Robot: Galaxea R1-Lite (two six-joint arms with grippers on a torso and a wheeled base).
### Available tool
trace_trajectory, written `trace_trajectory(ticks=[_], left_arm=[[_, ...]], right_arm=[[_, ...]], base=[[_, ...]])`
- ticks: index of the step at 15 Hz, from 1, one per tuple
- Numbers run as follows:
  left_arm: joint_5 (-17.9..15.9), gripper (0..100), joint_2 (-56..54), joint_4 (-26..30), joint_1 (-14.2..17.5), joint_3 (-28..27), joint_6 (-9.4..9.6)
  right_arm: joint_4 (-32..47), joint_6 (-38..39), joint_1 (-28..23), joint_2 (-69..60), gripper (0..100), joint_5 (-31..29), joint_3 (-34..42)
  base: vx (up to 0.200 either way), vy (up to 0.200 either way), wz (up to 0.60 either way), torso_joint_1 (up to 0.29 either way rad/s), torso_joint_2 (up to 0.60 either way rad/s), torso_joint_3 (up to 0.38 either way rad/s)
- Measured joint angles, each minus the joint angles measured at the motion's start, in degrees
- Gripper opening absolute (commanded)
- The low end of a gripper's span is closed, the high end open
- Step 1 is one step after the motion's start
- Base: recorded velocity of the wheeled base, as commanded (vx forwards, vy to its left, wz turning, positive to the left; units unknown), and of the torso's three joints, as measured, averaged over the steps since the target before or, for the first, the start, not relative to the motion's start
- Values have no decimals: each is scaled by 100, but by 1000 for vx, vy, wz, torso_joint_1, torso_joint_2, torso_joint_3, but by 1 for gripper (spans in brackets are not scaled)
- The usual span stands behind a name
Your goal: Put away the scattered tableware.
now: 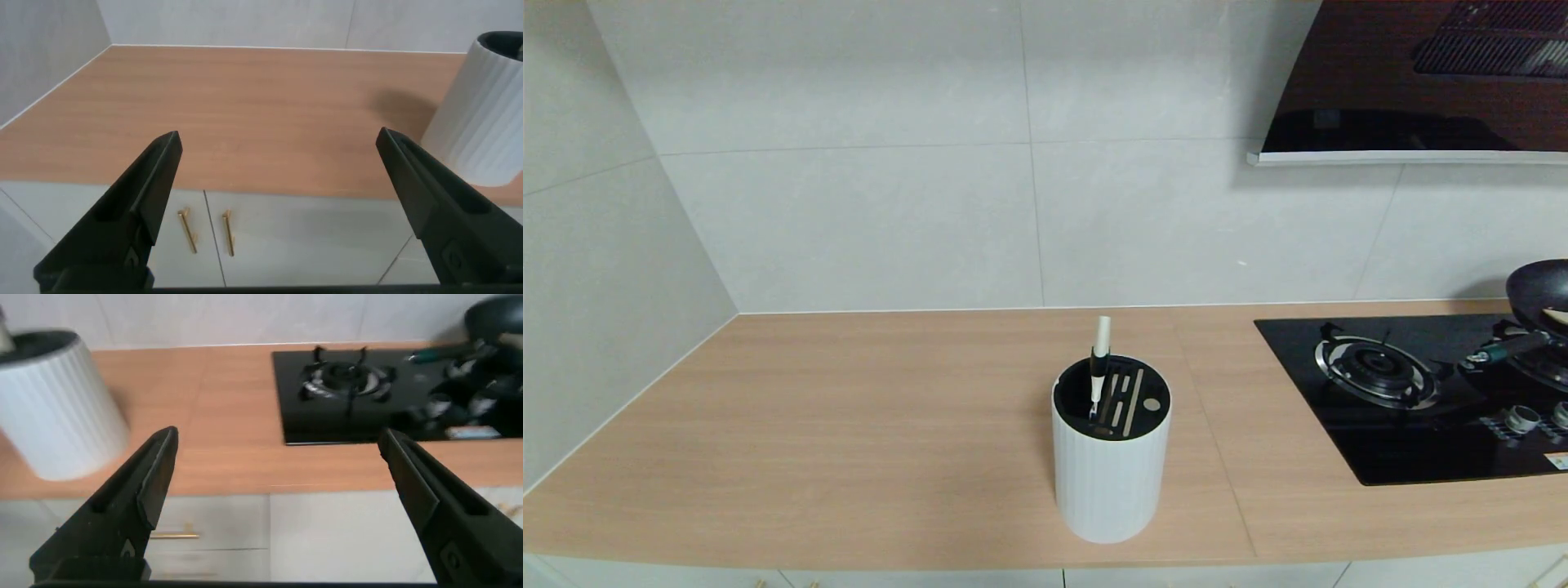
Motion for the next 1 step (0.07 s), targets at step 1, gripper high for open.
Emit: trace_trajectory(ticks=[1], left_arm=[[0,100,0,2,0,-2,0]], right_arm=[[1,0,0,0,100,2,0]], base=[[0,0,0,0,0,0]])
